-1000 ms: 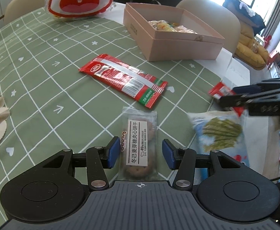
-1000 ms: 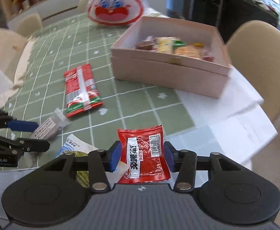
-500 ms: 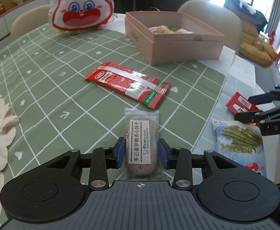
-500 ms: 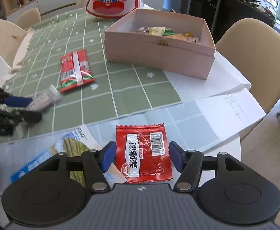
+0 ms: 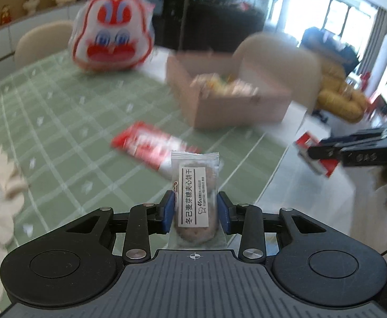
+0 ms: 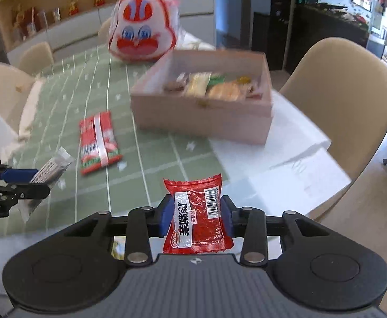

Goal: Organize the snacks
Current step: 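Carry biscuit and red packet over the pink box and open both tools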

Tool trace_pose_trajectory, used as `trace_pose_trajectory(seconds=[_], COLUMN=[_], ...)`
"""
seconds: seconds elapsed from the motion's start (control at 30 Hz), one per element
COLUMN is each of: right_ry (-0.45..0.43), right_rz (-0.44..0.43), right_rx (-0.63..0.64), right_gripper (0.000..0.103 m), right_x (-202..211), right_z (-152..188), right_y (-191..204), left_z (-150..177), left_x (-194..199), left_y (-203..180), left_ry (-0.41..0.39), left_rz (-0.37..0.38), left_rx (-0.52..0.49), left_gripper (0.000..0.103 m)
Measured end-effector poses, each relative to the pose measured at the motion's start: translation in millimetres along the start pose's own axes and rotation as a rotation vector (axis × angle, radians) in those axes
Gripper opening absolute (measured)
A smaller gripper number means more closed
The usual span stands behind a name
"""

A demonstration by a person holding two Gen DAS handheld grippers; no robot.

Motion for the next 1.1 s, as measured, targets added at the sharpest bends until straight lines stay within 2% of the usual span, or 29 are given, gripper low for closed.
trace_pose_trajectory(seconds=[0.13,0.27,0.33,0.4,0.47,0.53,0.6,0.7,0.87,0.93,1.03,1.1], right_ry=[-0.076,-0.135,-0.144,-0.149,-0.151,-0.151,-0.148,-0.131,-0.122,-0.135,-0.152,-0.135], right_rz=[-0.011,-0.002,0.007,0.024,0.043,0.055,0.068,0.087,0.082,0.057,0.036,0.011], right_rx=[-0.029,-0.032,-0.033,-0.021,-0.005,0.0,-0.001,-0.012,-0.04,-0.052,-0.07,-0.104], right_gripper=[0.037,0.037,0.037,0.037,0.037,0.037,0.037,0.037,0.037,0.037,0.038,0.05], right_x=[18.3,30.3,33.3,34.3,35.5,35.0,33.9,25.3,2.5,-12.0,-43.1,-71.6], right_z=[-29.5,-54.6,-61.6,-64.6,-66.2,-67.0,-67.5,-69.0,-88.7,-108.9,-143.4,-160.5], right_y=[-7.6,-13.6,-15.2,-15.9,-17.8,-21.2,-26.4,-36.4,-46.2,-46.7,-47.4,-48.2], left_z=[-64.5,-137.4,-165.3,-179.0,-180.3,-168.1,-150.2,-131.0,-130.6,-132.8,-115.6,-92.1], left_x=[0.3,-32.2,-65.0,-107.6,-149.0,-188.0,-216.5,-231.4,-198.7,-178.7,-144.6,-126.6], left_y=[-17.0,-37.9,-43.9,-45.3,-42.8,-43.0,-46.3,-44.2,-26.6,-19.8,-6.9,1.0], left_ry=[-0.104,-0.2,-0.209,-0.156,-0.091,-0.001,0.082,0.089,-0.006,-0.024,-0.023,0.013], left_rz=[0.071,0.122,0.154,0.161,0.171,0.217,0.228,0.185,0.188,0.159,0.101,0.068], left_rx=[-0.014,-0.042,0.0,0.074,0.195,0.31,0.323,0.265,0.308,0.286,0.277,0.298], left_gripper=[0.039,0.04,0.04,0.04,0.04,0.04,0.042,0.042,0.042,0.042,0.042,0.042])
Point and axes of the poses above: each gripper's, at about its wrist camera, not at the fingertips, and x roughly against the way its jaws point, y to its left, z to its underside, the point moved 9 cm from there along -x, roughly the way its jaws point, and after that the axes turned 12 degrees about -y, right-handed, at the moved point
